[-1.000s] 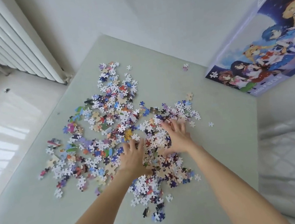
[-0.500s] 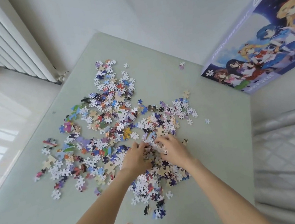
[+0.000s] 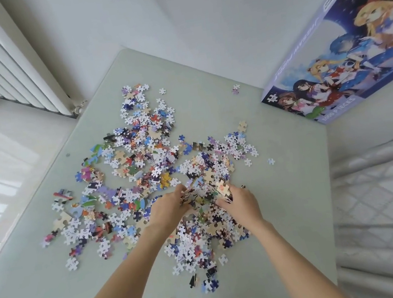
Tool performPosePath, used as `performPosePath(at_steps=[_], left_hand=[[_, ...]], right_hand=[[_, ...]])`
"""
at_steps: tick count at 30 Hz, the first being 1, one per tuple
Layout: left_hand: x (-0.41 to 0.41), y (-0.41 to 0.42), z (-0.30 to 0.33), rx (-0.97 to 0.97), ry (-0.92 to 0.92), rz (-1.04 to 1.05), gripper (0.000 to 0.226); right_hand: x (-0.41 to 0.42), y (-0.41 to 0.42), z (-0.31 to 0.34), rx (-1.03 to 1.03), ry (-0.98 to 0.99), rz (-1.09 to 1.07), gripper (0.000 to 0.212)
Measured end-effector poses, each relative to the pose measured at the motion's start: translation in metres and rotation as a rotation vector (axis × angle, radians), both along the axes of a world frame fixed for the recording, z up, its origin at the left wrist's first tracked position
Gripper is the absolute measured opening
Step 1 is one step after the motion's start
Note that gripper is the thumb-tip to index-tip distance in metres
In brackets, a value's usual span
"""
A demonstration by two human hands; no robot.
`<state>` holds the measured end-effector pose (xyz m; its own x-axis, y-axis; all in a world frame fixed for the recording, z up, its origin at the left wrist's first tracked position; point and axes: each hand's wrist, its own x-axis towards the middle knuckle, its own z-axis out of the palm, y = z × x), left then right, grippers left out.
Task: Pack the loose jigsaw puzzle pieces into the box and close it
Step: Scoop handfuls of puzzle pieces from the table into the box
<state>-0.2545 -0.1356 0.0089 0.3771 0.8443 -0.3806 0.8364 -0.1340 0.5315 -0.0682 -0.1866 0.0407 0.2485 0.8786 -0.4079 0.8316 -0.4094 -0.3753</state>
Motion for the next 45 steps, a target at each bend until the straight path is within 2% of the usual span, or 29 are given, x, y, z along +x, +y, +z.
performPosePath(at_steps=[4, 7, 13, 18, 22, 27, 33, 40, 45], left_hand=[[-0.001, 0.002, 0.0, 0.023, -0.03, -0.018, 0.03], [-0.003, 0.002, 0.0, 0.044, -0.057, -0.007, 0.029], [-0.007, 0.004, 0.017, 0.028, -0.098, 0.112, 0.029], [0.003, 0.015, 0.033, -0.021, -0.187, 0.079, 0.028], [0.032, 0.036, 0.059, -0.001, -0.22, -0.018, 0.031], [0.098, 0.086, 0.131, 0.156, -0.329, -0.199, 0.028], [0.205, 0.146, 0.238, 0.372, -0.507, -0.33, 0.019], [0.327, 0.204, 0.327, 0.697, -0.644, -0.434, 0.034], [0.384, 0.231, 0.342, 0.84, -0.682, -0.448, 0.033]], right_hand=[[0.004, 0.0, -0.006, 0.044, 0.064, -0.043, 0.042], [0.006, 0.0, -0.006, 0.088, 0.099, -0.046, 0.031], [0.009, -0.004, 0.002, 0.17, 0.164, -0.099, 0.029], [0.025, -0.007, 0.033, 0.213, 0.179, -0.036, 0.032], [0.06, -0.002, 0.085, 0.339, 0.193, 0.008, 0.027], [0.14, 0.022, 0.174, 0.673, 0.118, -0.045, 0.017], [0.249, 0.068, 0.254, 0.93, -0.1, -0.059, 0.025], [0.347, 0.149, 0.278, 1.007, -0.28, -0.04, 0.02], [0.379, 0.177, 0.278, 0.948, -0.334, -0.029, 0.023]])
